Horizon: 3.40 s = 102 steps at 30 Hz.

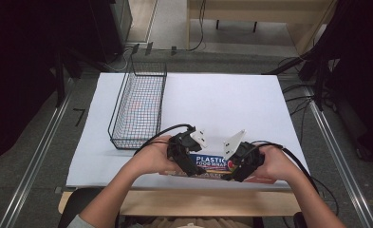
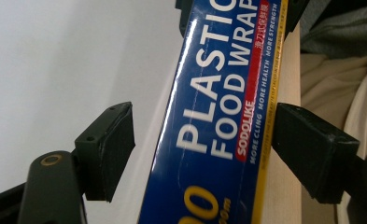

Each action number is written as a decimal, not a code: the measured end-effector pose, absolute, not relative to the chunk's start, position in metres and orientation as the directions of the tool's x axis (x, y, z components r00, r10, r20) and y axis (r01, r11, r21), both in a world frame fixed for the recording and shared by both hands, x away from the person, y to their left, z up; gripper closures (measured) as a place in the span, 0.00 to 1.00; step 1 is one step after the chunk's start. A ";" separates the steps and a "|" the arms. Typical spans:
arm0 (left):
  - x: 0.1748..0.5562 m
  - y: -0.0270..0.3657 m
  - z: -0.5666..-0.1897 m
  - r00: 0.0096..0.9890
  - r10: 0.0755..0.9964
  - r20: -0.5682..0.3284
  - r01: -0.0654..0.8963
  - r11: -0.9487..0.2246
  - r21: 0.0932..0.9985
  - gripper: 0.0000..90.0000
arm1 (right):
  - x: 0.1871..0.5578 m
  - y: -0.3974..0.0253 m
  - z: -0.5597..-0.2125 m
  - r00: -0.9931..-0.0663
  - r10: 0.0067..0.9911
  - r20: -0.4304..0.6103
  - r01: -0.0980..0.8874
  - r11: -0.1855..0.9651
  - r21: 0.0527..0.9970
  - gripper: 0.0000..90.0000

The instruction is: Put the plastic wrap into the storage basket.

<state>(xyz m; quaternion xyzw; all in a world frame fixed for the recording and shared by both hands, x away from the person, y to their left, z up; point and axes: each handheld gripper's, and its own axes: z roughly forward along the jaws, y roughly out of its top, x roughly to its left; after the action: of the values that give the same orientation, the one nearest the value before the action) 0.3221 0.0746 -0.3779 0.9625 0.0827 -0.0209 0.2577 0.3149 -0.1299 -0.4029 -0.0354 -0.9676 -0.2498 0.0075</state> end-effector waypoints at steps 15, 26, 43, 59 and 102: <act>0.312 0.073 -0.394 0.992 0.109 -0.056 0.122 -0.896 0.426 0.40 | 0.313 -0.115 -0.395 -0.999 0.029 0.021 0.036 0.881 0.472 0.46; 0.305 0.075 -0.394 0.993 0.099 -0.062 0.116 -0.896 0.428 0.43 | 0.310 -0.116 -0.400 -1.000 -0.004 0.018 0.006 0.868 0.496 0.45; 0.302 0.081 -0.391 0.991 0.117 -0.069 0.135 -0.911 0.390 0.44 | 0.313 -0.141 -0.393 -0.999 0.027 0.047 0.050 0.795 0.605 0.32; 0.316 0.103 -0.385 0.972 0.222 -0.069 0.232 -0.893 0.387 0.44 | 0.316 -0.174 -0.380 -0.988 0.157 -0.011 0.109 0.733 0.671 0.23; 0.339 0.167 -0.333 0.847 0.526 -0.075 0.493 -0.725 0.480 0.43 | 0.345 -0.190 -0.426 -0.880 0.468 -0.074 0.298 0.668 0.682 0.22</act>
<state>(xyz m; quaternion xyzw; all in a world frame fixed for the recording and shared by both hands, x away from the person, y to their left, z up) 0.3393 0.1667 -0.3330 0.9282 0.2745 0.0330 0.2490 0.3446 -0.1899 -0.4260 -0.2118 -0.9049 -0.3484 -0.1222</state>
